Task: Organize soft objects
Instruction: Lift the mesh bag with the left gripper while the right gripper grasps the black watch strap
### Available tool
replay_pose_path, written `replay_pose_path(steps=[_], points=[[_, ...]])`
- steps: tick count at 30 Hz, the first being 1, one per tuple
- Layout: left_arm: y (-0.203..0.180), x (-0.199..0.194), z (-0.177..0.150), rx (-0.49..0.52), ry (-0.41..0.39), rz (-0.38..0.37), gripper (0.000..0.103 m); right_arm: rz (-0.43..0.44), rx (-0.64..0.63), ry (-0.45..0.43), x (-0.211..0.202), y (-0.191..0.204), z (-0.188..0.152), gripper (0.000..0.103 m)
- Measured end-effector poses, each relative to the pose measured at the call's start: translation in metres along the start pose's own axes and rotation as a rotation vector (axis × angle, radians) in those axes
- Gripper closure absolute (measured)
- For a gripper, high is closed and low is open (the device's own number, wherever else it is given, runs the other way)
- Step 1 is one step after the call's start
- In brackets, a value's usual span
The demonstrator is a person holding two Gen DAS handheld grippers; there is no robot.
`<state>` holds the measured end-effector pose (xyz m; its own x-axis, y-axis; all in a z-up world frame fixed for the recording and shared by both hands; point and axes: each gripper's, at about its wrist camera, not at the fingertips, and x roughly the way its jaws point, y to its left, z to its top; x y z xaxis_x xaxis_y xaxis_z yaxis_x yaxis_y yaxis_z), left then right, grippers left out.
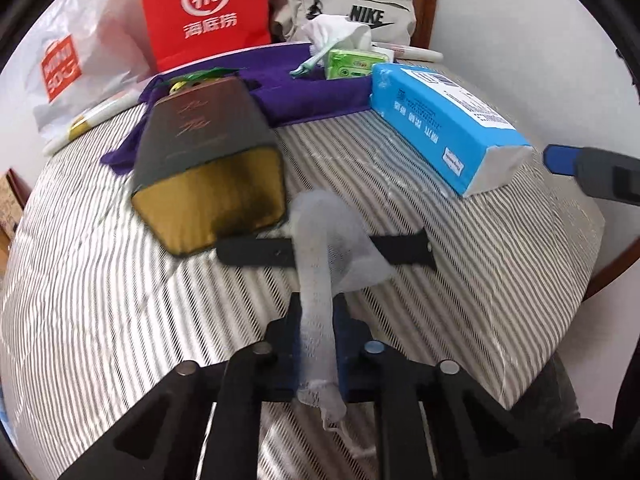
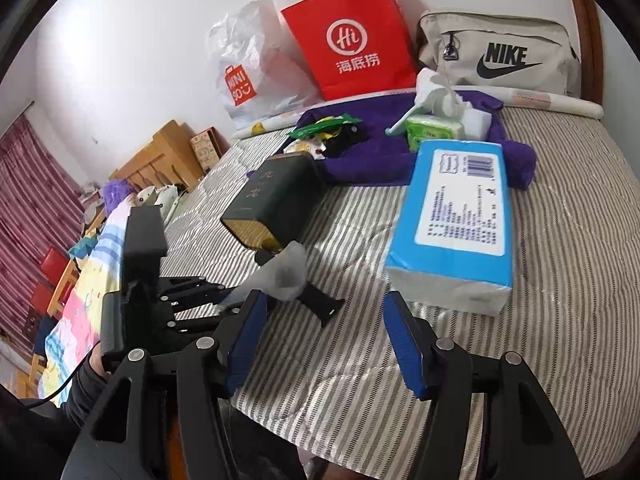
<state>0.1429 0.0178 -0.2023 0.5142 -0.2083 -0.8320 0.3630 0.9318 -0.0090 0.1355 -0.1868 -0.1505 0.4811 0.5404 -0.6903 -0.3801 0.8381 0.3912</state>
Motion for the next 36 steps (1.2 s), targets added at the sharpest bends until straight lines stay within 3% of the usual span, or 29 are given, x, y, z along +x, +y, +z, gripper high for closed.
replay_pose_path(steps=[9, 16, 25, 27, 30, 36], points=[[0.041, -0.023, -0.025, -0.021, -0.012, 0.146, 0.091, -0.015, -0.123, 0.095, 0.047, 0.028, -0.007, 0.043], [0.071, -0.019, -0.030, -0.117, -0.007, 0.125, 0.090, -0.051, -0.267, 0.082, 0.083, 0.048, -0.005, 0.044], [0.092, -0.017, -0.032, -0.233, -0.026, 0.007, 0.090, -0.090, -0.350, 0.164, 0.129, 0.050, 0.002, 0.059], [0.096, -0.017, -0.032, -0.254, -0.027, -0.015, 0.090, -0.103, -0.397, 0.148, 0.130, 0.057, -0.002, 0.062], [0.101, -0.017, -0.033, -0.288, -0.031, -0.051, 0.090, -0.155, -0.472, 0.140, 0.130, 0.065, -0.009, 0.074], [0.105, -0.017, -0.035, -0.325, -0.036, -0.078, 0.090, -0.132, -0.386, 0.167, 0.115, 0.051, -0.016, 0.078]])
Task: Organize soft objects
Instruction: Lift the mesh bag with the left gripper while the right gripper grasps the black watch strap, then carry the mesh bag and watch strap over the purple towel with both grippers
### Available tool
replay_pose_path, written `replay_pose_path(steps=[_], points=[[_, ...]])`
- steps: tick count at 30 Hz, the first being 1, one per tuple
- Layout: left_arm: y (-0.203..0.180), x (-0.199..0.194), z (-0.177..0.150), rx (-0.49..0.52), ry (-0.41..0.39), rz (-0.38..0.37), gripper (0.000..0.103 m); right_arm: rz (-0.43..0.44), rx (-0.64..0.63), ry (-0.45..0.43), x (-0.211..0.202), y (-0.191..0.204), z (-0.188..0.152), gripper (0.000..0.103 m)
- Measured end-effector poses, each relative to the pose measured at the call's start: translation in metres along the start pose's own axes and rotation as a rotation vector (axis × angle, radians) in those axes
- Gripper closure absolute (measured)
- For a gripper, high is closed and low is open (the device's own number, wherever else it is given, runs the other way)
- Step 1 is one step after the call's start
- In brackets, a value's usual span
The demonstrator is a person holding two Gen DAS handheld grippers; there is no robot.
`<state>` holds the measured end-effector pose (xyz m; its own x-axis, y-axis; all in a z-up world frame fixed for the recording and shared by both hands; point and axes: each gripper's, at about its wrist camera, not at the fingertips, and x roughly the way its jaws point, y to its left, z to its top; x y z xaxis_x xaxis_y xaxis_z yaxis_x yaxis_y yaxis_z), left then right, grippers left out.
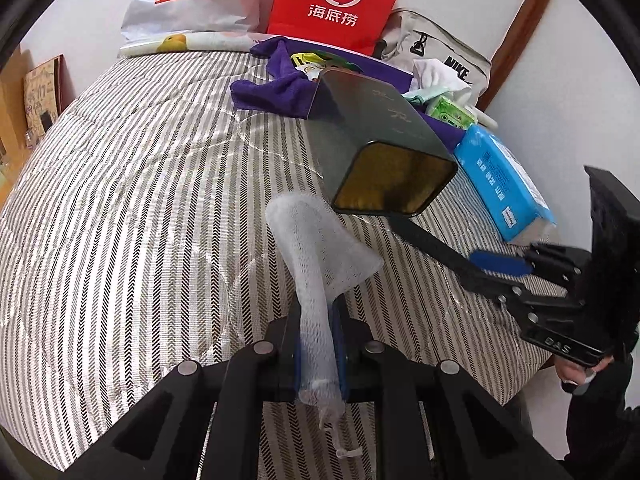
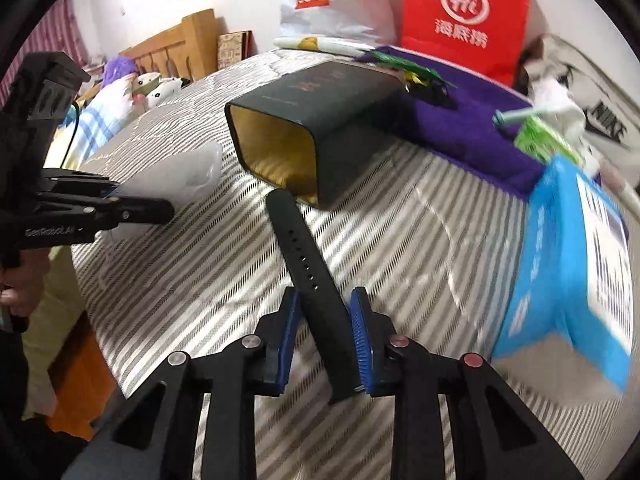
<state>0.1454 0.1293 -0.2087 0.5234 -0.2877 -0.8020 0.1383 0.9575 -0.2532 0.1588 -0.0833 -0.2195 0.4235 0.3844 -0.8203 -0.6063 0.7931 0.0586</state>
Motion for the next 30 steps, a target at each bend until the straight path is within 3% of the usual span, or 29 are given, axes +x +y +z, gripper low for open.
replay_pose_path(steps=[4, 6, 10, 12, 13, 22, 28, 30], points=[[-0.003, 0.000, -0.001, 0.005, 0.000, 0.016, 0.090, 0.073, 0.017, 0.039, -0.010, 0.009, -0.013, 0.078], [-0.004, -0.001, -0.001, 0.002, 0.002, 0.019, 0.090, 0.059, -0.008, 0.042, -0.011, 0.018, -0.015, 0.077], [-0.001, -0.001, -0.001, -0.018, 0.007, 0.005, 0.089, 0.080, 0.021, 0.027, -0.007, 0.022, -0.010, 0.064], [0.001, -0.001, -0.001, -0.030, 0.010, -0.007, 0.089, 0.051, 0.003, -0.009, -0.002, 0.026, -0.006, 0.072], [0.001, -0.001, -0.001, -0.033, 0.011, -0.011, 0.089, 0.008, -0.016, -0.030, 0.000, 0.028, -0.006, 0.082], [-0.004, -0.001, -0.001, -0.027, 0.020, -0.002, 0.085, 0.054, 0.035, -0.030, -0.001, 0.024, -0.007, 0.077], [-0.012, 0.000, -0.001, -0.028, 0.035, 0.017, 0.085, -0.019, 0.005, -0.086, 0.001, 0.033, -0.011, 0.082], [-0.013, -0.001, -0.002, -0.039, 0.043, 0.018, 0.085, 0.001, 0.028, -0.076, 0.000, 0.031, -0.009, 0.082]])
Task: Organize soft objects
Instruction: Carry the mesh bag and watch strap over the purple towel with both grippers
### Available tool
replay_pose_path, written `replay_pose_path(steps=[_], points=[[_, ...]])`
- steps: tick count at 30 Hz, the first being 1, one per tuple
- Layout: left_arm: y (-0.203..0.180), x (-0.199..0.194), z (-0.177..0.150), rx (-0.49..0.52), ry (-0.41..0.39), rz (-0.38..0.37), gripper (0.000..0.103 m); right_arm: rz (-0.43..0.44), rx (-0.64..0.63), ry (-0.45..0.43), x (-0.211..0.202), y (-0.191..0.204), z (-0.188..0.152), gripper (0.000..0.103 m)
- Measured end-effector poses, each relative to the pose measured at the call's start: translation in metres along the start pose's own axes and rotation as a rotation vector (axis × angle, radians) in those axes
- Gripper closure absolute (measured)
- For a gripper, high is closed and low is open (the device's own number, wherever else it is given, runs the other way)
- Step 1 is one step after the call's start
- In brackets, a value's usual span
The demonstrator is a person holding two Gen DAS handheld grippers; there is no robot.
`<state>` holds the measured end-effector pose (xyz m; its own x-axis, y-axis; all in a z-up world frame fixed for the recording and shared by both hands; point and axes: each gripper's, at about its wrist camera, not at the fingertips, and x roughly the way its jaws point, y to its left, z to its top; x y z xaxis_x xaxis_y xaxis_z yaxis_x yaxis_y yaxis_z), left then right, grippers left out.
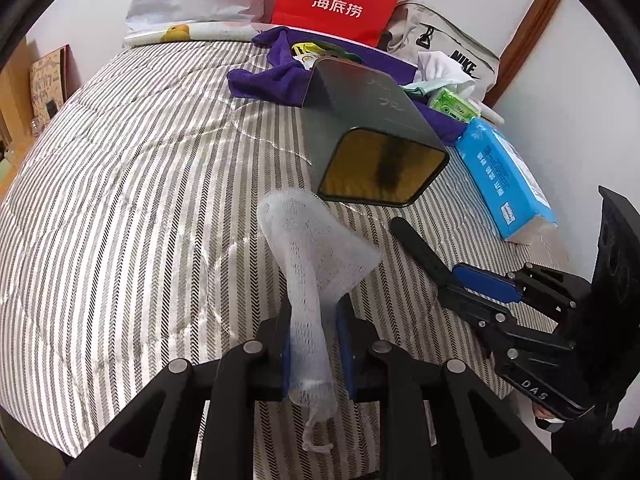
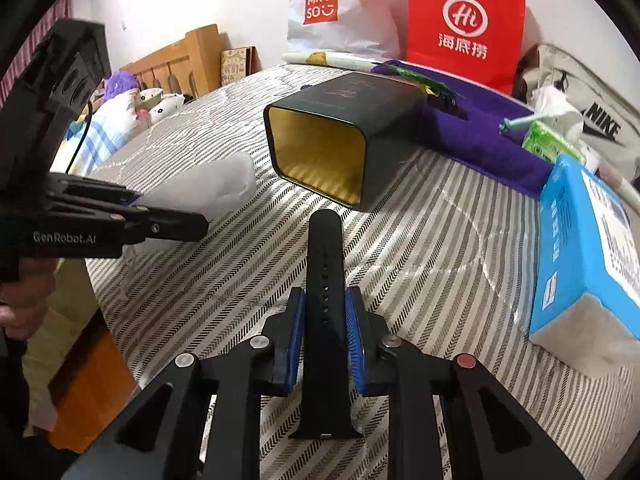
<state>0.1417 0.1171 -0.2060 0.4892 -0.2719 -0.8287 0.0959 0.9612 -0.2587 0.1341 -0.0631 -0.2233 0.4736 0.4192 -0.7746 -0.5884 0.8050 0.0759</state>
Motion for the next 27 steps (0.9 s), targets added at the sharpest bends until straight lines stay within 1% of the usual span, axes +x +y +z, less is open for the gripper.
replay_pose_path(steps=[3, 4, 6, 10, 17, 21, 27], points=[[0.000, -0.002, -0.001, -0.025, 0.022, -0.032, 0.085, 0.040, 0.045, 0.021, -0.005, -0.008, -0.002, 0.083], [-0.001, -0.002, -0.001, -0.026, 0.024, -0.034, 0.085, 0.041, 0.050, 0.021, -0.008, -0.009, -0.004, 0.083], [-0.004, -0.004, -0.002, -0.018, 0.022, -0.020, 0.085, 0.022, 0.050, 0.010, -0.016, -0.010, -0.007, 0.083], [-0.011, -0.008, -0.002, -0.012, 0.020, -0.032, 0.085, 0.007, 0.092, -0.014, -0.039, -0.021, -0.020, 0.083], [-0.027, -0.011, 0.001, 0.016, 0.020, -0.035, 0.085, -0.059, 0.160, -0.022, -0.066, -0.048, -0.040, 0.083], [-0.035, -0.017, 0.002, 0.033, 0.011, -0.031, 0.085, -0.075, 0.213, -0.037, -0.082, -0.066, -0.051, 0.083], [-0.044, -0.027, 0.010, 0.041, -0.006, -0.029, 0.085, -0.097, 0.232, -0.065, -0.101, -0.077, -0.059, 0.083]])
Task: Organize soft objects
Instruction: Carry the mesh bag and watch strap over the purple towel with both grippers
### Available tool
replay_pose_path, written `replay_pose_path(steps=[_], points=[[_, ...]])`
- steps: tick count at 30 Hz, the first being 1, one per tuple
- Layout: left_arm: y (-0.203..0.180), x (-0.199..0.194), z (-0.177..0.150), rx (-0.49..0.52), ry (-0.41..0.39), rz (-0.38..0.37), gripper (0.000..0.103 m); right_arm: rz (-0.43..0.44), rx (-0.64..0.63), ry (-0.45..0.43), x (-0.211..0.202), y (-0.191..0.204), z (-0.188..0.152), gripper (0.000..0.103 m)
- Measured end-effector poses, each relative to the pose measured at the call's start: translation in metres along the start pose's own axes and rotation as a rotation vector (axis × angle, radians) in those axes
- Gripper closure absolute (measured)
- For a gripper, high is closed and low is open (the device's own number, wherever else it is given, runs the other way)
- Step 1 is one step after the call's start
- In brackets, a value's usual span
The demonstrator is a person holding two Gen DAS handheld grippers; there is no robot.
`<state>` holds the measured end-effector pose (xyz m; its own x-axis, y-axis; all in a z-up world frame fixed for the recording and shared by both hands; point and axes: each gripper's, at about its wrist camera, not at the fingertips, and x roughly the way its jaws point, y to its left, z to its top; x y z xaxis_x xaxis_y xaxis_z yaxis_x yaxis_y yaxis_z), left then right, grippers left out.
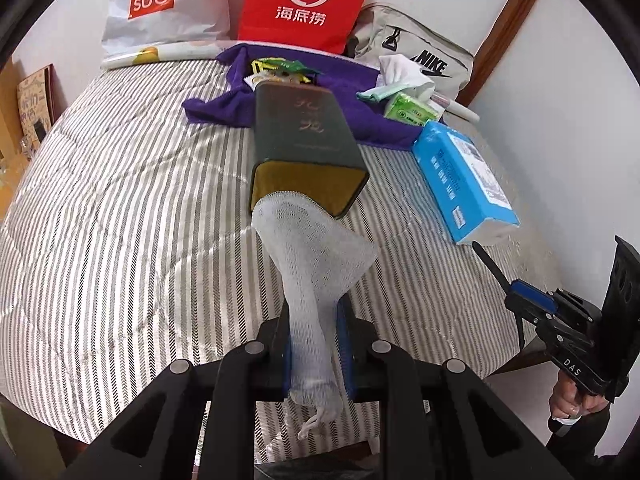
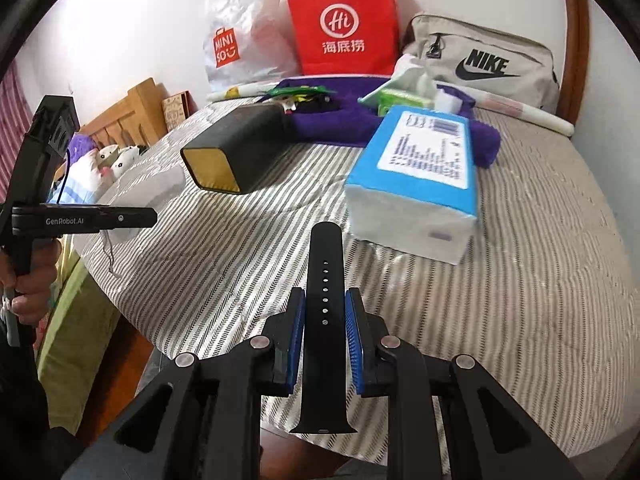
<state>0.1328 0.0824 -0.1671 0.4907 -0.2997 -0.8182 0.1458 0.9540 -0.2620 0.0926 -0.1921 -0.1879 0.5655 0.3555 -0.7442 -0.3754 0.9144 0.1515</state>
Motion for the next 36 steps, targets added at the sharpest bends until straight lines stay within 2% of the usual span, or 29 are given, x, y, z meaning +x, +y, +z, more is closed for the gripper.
replay_pose_path(steps=[9, 19, 36], points=[[-0.013, -0.017, 0.015, 0.013, -0.048, 0.007, 0.085, 0.014, 0.005, -0.046, -0.026, -0.008, 0.006, 0.083], [-0.023, -0.030, 0.038, 0.030, -0.080, -0.012, 0.085, 0.019, 0.005, -0.103, -0.047, -0.014, 0.035, 0.083], [-0.019, -0.028, 0.083, 0.044, -0.112, -0.014, 0.085, 0.025, -0.046, -0.128, -0.034, -0.018, 0.104, 0.083]])
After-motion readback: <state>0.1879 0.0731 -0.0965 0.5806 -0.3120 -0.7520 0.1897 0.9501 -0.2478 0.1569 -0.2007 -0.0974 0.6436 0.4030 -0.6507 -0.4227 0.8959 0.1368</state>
